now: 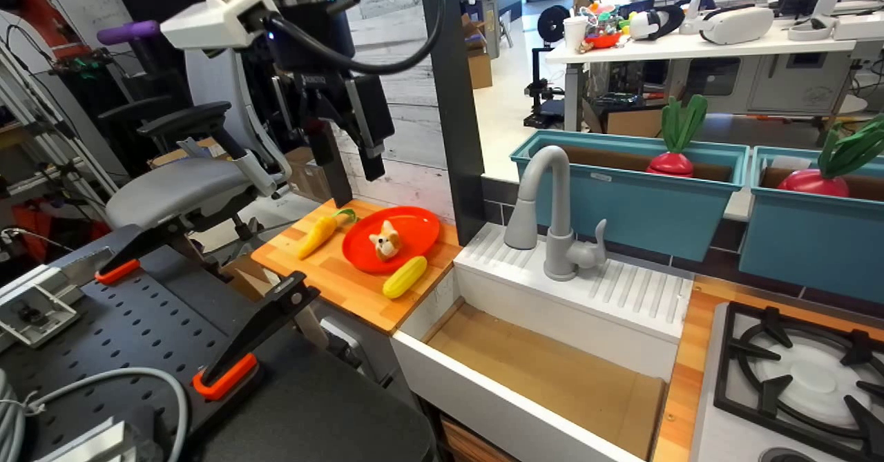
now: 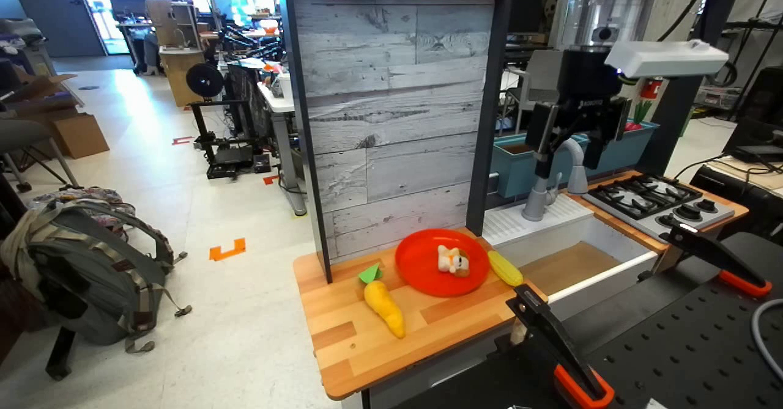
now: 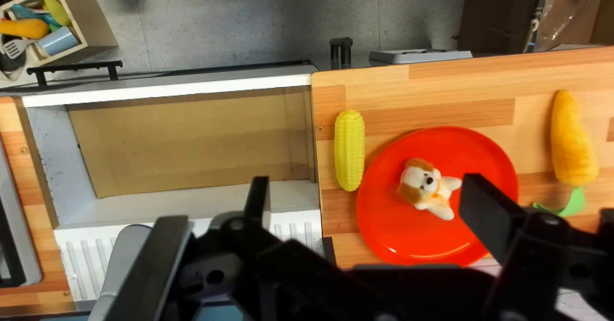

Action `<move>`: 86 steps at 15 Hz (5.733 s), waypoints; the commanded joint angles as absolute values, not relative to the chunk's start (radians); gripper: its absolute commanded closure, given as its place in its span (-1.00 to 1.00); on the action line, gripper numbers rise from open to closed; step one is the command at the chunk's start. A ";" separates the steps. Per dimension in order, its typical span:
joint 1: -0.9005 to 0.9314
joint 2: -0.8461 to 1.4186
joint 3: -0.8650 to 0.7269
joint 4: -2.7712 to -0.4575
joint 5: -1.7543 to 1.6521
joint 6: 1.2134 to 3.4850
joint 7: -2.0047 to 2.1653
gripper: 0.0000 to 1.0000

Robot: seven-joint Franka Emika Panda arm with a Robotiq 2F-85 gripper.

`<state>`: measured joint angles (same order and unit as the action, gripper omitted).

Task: Move the yellow maize cob to the left

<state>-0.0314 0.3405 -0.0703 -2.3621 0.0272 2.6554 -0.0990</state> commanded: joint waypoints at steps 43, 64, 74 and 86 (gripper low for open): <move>-0.012 1.046 -0.038 -1.846 0.005 2.812 -0.056 0.29; -0.028 0.728 0.112 -2.120 0.014 2.813 -0.138 0.88; 0.104 0.780 0.171 -2.057 0.001 2.790 -0.125 0.88; 0.162 0.935 0.124 -1.871 -0.010 2.694 -0.114 0.88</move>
<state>0.1511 0.8939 0.1454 -1.9363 0.0224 2.7362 -0.1377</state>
